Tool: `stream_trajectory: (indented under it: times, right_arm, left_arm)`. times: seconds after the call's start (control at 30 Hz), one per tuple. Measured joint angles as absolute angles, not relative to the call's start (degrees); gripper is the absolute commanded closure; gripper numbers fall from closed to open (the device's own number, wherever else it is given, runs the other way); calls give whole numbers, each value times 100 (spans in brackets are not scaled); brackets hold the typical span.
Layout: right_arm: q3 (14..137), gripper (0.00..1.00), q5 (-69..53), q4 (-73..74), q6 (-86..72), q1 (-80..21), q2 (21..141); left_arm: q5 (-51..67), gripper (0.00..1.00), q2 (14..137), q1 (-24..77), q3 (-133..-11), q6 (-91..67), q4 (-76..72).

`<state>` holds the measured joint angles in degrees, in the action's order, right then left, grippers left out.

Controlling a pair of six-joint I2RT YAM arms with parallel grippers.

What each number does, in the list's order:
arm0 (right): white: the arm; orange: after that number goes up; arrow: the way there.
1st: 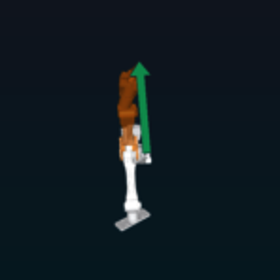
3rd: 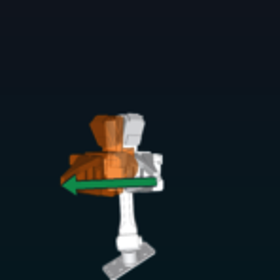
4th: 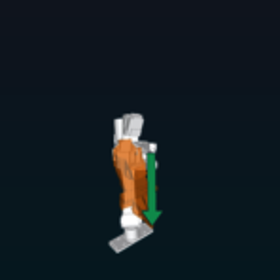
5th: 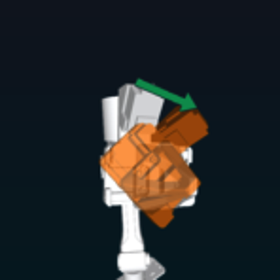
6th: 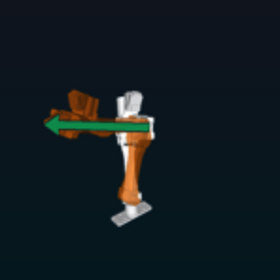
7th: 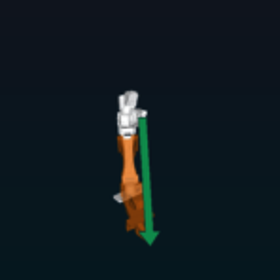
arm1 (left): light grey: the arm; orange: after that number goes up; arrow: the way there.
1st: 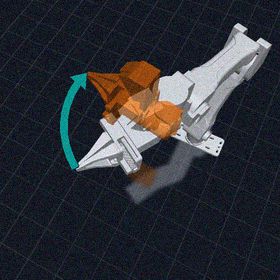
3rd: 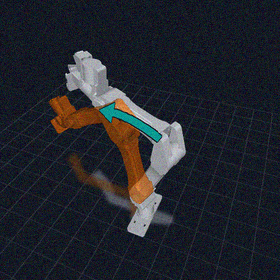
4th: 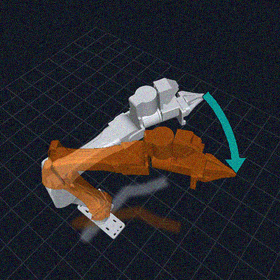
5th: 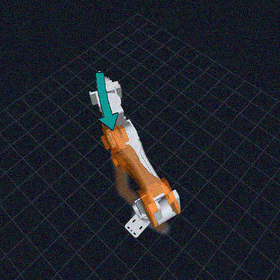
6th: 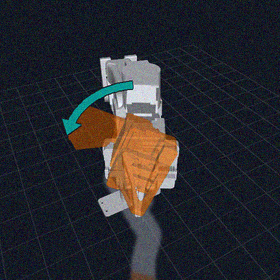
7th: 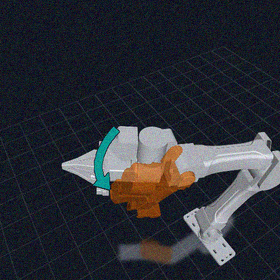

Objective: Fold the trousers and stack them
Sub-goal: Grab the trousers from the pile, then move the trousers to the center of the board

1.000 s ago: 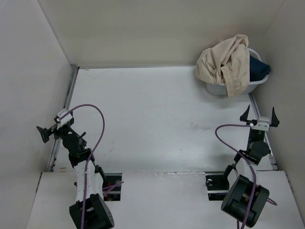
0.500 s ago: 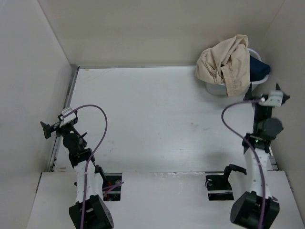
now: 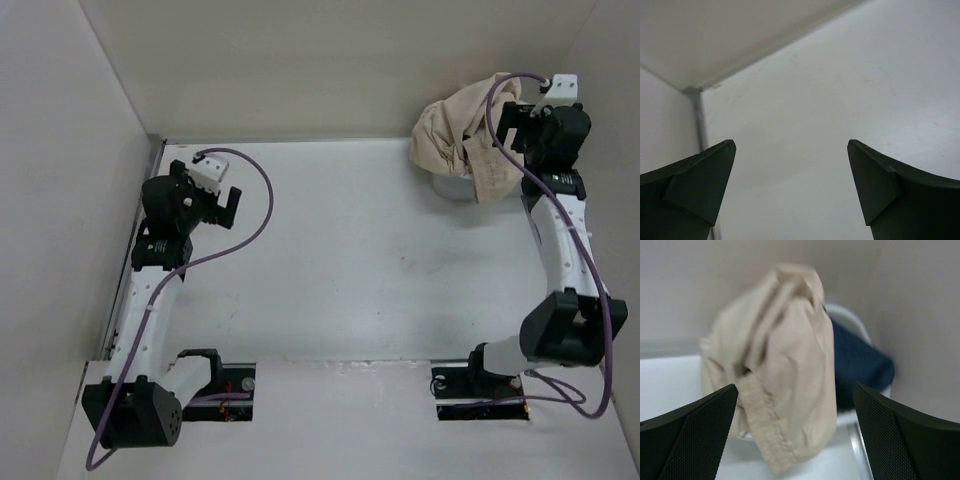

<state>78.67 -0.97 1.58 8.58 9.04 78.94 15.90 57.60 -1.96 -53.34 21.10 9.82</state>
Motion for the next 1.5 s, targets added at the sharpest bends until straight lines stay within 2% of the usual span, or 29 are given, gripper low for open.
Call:
stream_trajectory:
  times: [0.2, 0.43, 0.5, 0.6, 0.7, 0.73, 0.77, 1.0, 1.13, 1.3, 1.43, 1.5]
  right_arm:
    - [8075, 0, 456, 1459, 80, 1011, 9317]
    - [8294, 1, 642, 1660, -285, 976, 10053]
    - [8606, 33, 742, 1649, -364, 976, 10320]
    - [8726, 57, 823, 1649, -429, 972, 10440]
    - [8724, 75, 928, 1656, -458, 950, 10416]
    - [8722, 85, 967, 1651, -449, 930, 10390]
    - [8715, 100, 1002, 1660, -451, 910, 10348]
    - [8715, 100, 1068, 1719, -403, 714, 9583]
    - [9096, 100, 1055, 1817, -346, 128, 8982]
    - [11257, 100, 1033, 1922, -78, -2032, 9179]
    - [13865, 100, 646, 1216, 480, -4139, 10289]
    - [14849, 100, 364, 342, 655, -4777, 10890]
  left_arm:
    - [2027, 0, 6211, 64, -5332, 1903, 2333]
    - [2036, 0, 6208, -69, -5280, 1822, 2679]
    - [2038, 0, 6208, -117, -5277, 1815, 2696]
    - [2036, 0, 6208, -239, -5277, 1806, 2716]
    - [2021, 0, 6208, -318, -5275, 1782, 2729]
    - [2021, 0, 6208, -327, -5273, 1778, 2729]
    - [2021, 0, 6208, -333, -5258, 1769, 2727]
    - [2021, 0, 6208, -327, -5245, 1772, 2722]
    - [2023, 0, 6198, -351, -5245, 1756, 2716]
    - [2047, 0, 6001, -661, -5247, 1509, 2545]
    - [2097, 0, 5666, -1225, -5247, 1125, 2241]
    - [2132, 0, 5564, -1533, -5247, 923, 2104]
